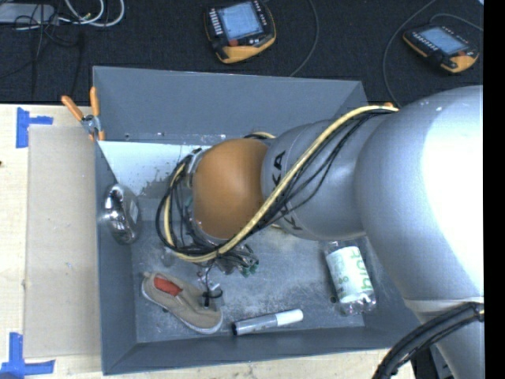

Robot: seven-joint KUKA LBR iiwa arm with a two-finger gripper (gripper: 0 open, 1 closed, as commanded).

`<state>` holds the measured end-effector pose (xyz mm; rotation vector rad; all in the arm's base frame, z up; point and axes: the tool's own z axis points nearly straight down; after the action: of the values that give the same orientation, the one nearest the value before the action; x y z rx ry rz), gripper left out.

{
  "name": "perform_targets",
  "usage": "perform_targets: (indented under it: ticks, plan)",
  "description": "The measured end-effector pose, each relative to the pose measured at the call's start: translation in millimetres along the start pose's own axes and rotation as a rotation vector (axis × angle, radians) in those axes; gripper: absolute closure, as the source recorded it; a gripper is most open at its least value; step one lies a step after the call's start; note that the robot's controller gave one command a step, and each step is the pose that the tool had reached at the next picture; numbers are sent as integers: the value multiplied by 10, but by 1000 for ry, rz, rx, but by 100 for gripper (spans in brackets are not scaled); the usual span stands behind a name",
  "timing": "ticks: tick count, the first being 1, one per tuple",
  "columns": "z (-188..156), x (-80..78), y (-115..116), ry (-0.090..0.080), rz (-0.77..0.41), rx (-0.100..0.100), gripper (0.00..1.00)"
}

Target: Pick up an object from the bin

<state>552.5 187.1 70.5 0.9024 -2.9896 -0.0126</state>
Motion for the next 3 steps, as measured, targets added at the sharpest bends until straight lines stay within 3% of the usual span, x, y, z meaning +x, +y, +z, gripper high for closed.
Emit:
perform_targets:
  ticks: [1,2,3]
  plan:
    - [3,-70,262,2,4,6,0]
    - [-18,130,465,-9,86,15,0]
    - [-16,130,464,-9,87,15,0]
